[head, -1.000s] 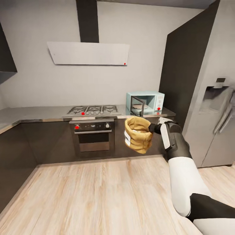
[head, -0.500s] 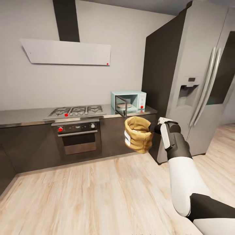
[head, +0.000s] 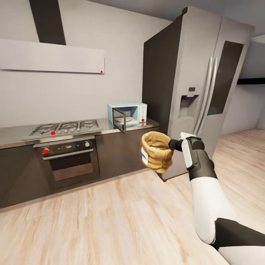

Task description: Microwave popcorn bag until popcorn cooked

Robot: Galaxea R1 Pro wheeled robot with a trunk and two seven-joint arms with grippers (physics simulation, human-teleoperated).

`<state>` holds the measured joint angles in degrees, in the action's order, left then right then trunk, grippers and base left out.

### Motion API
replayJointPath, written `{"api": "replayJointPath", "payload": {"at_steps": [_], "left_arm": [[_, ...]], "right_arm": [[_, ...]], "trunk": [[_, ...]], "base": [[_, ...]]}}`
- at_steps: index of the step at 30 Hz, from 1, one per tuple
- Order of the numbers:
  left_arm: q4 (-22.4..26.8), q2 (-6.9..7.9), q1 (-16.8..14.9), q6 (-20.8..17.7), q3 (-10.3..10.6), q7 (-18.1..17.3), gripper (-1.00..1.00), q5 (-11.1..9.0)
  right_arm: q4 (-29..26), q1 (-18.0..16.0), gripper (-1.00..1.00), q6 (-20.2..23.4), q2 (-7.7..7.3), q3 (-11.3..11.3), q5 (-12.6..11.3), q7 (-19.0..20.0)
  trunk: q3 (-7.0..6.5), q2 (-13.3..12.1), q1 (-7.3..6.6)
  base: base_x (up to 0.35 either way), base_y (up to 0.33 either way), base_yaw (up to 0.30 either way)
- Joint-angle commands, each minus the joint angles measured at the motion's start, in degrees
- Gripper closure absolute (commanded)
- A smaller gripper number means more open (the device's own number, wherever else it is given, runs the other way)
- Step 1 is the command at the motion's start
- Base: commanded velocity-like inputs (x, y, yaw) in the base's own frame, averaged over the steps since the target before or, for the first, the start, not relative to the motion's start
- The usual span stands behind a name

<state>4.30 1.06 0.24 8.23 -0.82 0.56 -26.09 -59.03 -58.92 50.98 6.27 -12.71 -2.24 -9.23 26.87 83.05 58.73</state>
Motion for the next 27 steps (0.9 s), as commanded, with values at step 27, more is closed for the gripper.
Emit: {"api": "replayJointPath", "payload": {"at_steps": [27], "left_arm": [[0.0, -0.01, 0.0, -0.1, 0.5, 0.1, -1.0, 0.3]], "right_arm": [[2.1, -0.1, 1.0, 0.7, 0.06, 0.0, 1.0, -0.8]], "trunk": [[0.06, 0.0, 0.0]], "base": [[0.207, -0.134, 0.028]]}}
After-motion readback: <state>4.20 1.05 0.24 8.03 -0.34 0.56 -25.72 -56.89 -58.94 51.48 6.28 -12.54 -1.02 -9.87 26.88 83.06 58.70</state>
